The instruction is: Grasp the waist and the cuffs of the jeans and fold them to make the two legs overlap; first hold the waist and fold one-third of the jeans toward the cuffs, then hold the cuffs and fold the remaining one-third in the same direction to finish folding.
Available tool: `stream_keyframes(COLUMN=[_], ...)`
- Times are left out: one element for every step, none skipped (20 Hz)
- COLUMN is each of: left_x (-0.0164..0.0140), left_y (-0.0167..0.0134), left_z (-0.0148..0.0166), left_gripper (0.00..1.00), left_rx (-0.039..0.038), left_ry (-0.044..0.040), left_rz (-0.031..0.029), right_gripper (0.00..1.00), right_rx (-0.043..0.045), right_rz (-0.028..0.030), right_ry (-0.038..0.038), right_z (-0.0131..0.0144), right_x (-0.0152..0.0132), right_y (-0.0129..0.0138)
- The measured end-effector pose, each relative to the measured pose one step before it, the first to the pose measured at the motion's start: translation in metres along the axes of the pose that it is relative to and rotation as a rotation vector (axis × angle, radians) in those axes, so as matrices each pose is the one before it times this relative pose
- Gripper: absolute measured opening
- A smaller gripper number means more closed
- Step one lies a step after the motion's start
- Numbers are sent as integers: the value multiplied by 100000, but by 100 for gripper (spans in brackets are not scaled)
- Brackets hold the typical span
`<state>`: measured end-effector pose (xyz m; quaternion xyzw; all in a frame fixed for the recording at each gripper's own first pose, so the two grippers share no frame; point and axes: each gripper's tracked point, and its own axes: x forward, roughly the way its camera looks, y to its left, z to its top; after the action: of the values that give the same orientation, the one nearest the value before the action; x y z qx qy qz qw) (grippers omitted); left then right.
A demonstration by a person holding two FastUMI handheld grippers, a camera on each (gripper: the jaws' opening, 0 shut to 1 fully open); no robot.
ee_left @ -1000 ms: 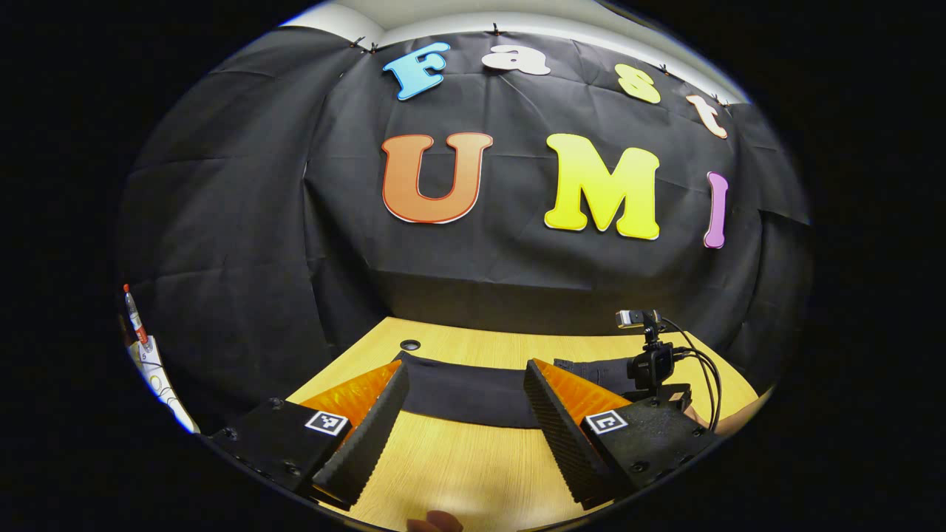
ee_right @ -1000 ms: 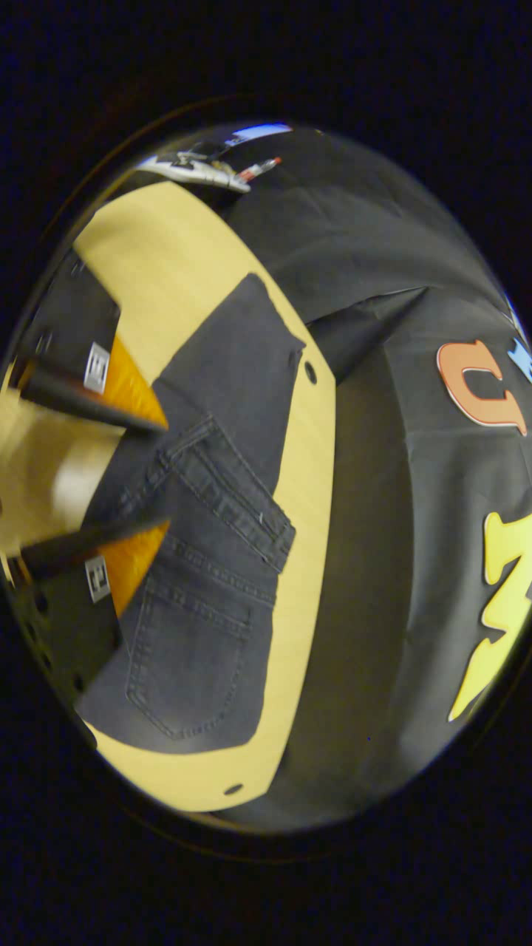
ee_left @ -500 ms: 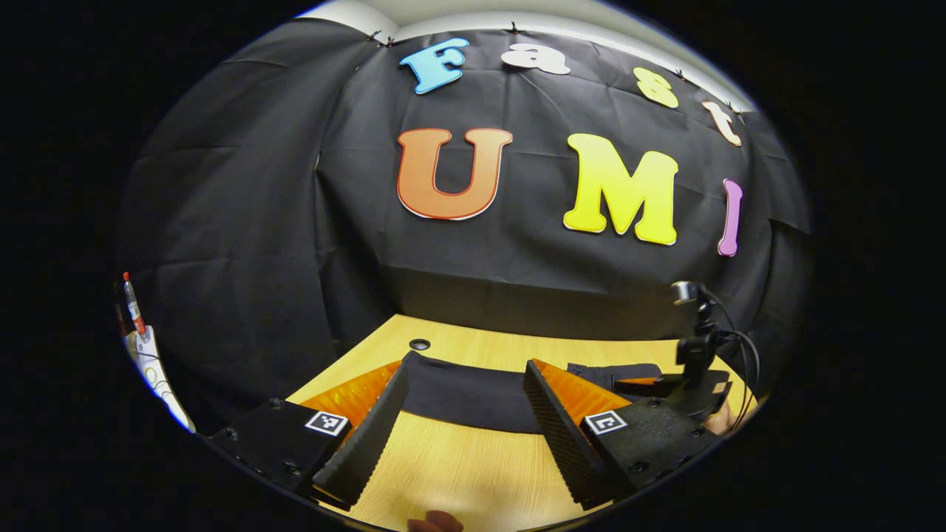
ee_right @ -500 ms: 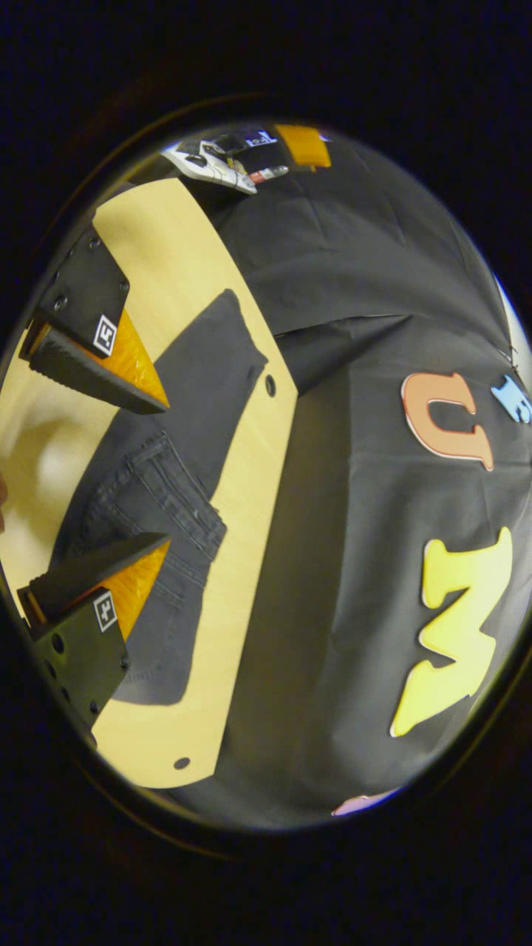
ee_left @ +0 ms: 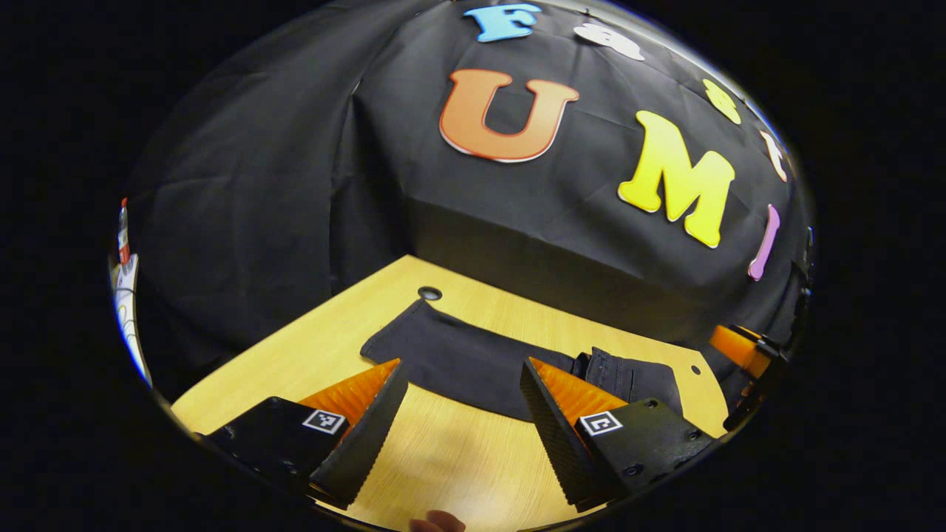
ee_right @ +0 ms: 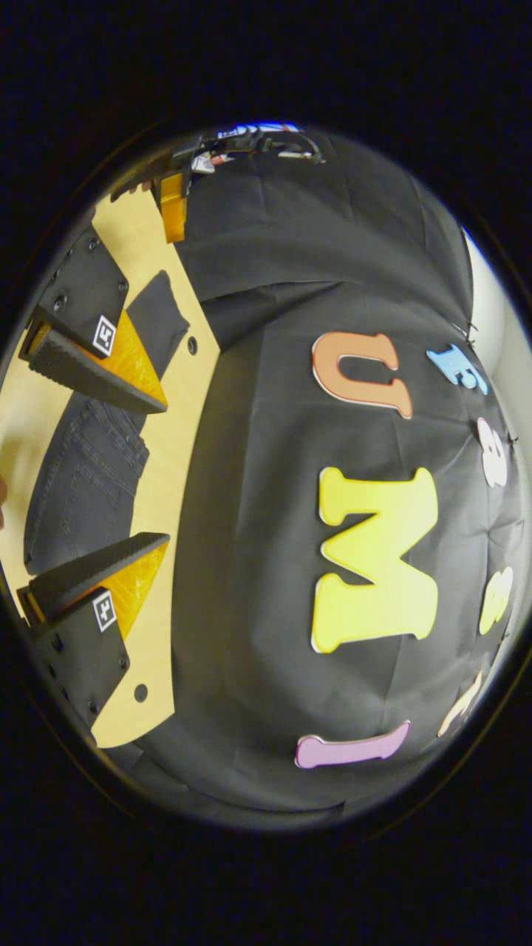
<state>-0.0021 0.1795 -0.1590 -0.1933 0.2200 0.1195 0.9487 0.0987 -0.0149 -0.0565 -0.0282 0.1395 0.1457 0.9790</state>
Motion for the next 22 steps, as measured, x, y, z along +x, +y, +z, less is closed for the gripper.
stream_keyframes(left_x=[880,804,1026,1112,1128,1235,1664,600,638,601,831,629,561,618,395,533,411,374,471,282,369,400], left_y=[692,458,491,360,359,639,696,159,379,90,67,-491,-531,-533,-289,-306,-278,-354,-138,-289,-40,-233], left_z=[-383,-776,-1319,-605,-475,-54,295,152,350,396,208,-89,57,429,414,330,357,303,521,236,275,-26], left_gripper=[99,99,99,99,99,100,99,99,100,99,99,99,99,99,99,100,100,99,99,100,99,99], left_rx=[-2771,-3545,-7378,-7531,-8413,-12009,-14111,-6480,-6885,-4108,-2534,-2729,-4288,-3973,-2851,-2237,-2079,-1775,-1654,-1775,-1265,-1973], left_ry=[2484,3711,6482,5348,4288,4086,2169,595,224,-611,-950,-466,-534,-459,-307,-402,-504,-554,-337,-417,-362,-217], left_rz=[1113,663,18,-1079,-1336,-1545,-843,-3,153,-226,622,-1380,-1434,-1473,-947,-1117,-945,-849,-650,-474,-670,-1087], right_gripper=[99,99,99,99,99,99,99,99,98,99,99,98,98,99,99,99,99,99,99,99,99,99], right_rx=[336,434,585,472,283,-220,-527,34,-24,-5,-176,-231,-104,-243,-76,-29,-280,-584,-605,-619,-280,164], right_rz=[-1556,-1523,-2076,-1598,-1677,-2616,-3581,-2094,-2349,-2094,-2043,-2394,-2293,-2284,-1394,-1279,-1112,-1037,-845,-1011,-819,-687], right_ry=[-1278,-1213,-1356,-917,-856,-959,-1222,-200,55,146,119,21,353,677,668,456,-73,454,591,633,416,253], right_z=[615,607,622,523,504,471,529,355,78,51,-7,129,-64,-99,-226,-121,102,-21,-230,-116,30,48], right_x=[-509,-567,-874,-504,-451,-825,-1059,-526,-350,-285,-230,-398,-279,-115,-121,-198,-148,-169,-150,-64,-62,-120], right_y=[-691,-652,-873,-590,-578,-1191,-2118,-986,-986,-951,-744,-971,-1110,-873,-590,-450,-412,-429,-325,-379,-396,-299])
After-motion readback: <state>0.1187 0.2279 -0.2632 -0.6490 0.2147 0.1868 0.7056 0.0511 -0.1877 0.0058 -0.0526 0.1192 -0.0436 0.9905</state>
